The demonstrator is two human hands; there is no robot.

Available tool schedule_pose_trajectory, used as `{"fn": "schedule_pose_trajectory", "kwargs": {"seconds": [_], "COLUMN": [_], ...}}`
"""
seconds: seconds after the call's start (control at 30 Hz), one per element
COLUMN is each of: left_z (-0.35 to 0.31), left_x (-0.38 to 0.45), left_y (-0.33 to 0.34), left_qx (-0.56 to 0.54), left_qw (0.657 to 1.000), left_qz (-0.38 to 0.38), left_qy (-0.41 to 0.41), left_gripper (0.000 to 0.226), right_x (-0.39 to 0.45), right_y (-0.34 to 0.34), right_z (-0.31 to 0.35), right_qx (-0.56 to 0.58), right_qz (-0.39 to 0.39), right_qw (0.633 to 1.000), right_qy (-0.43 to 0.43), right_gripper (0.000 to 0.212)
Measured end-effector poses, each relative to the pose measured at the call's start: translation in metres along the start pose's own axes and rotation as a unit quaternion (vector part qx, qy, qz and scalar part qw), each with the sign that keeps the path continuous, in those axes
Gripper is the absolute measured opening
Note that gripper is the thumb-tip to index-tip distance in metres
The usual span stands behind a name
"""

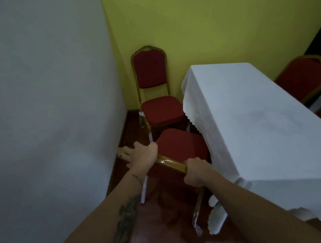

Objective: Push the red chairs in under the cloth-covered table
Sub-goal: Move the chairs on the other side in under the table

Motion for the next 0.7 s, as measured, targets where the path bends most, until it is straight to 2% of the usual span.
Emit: {"fn": "schedule_pose_trajectory", "kwargs": {"seconds": [0.07,0.13,0.23,0.4,0.47,0.6,0.7], "left_z": [0.002,0.004,0.009,0.017,0.019,0.015,0.005], "left_x": [0.001,0.004,0.011,0.034,0.044,0.066,0.077], "left_y": [0.000,0.006,0.010,-0.009,-0.018,-0.038,-0.046], "left_qx": [-0.014,-0.047,-0.045,-0.010,-0.003,0.041,0.070], "left_qw": [0.997,0.995,0.996,1.000,0.999,0.996,0.988], "left_qz": [-0.003,0.014,0.017,0.025,0.029,0.047,0.079], "left_qy": [-0.075,-0.092,-0.069,-0.013,0.015,0.068,0.117], "left_gripper": [0.090,0.104,0.106,0.094,0.088,0.091,0.092], "right_x": [-0.004,-0.010,-0.018,-0.030,-0.036,-0.041,-0.041], "right_y": [0.003,0.005,0.004,0.010,0.011,0.009,0.009], "right_z": [0.004,0.007,0.013,0.048,0.065,0.102,0.119], "right_qx": [-0.003,-0.011,-0.025,-0.039,-0.044,-0.047,-0.048], "right_qz": [-0.017,-0.032,-0.036,-0.009,0.003,0.022,0.032], "right_qw": [1.000,0.998,0.997,0.997,0.997,0.998,0.998], "right_qy": [0.023,0.047,0.070,0.064,0.057,0.039,0.030], "right_gripper": [0.026,0.015,0.026,0.016,0.019,0.019,0.032]}}
Point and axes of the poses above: each hand's wrist, its own x-axis towards the middle knuckle, its own y-axis out of the palm, z = x × y, the point moved 4 cm from there along x, towards the middle knuckle, and after that the axes turned 6 degrees about -z, right-handed, at the moved point
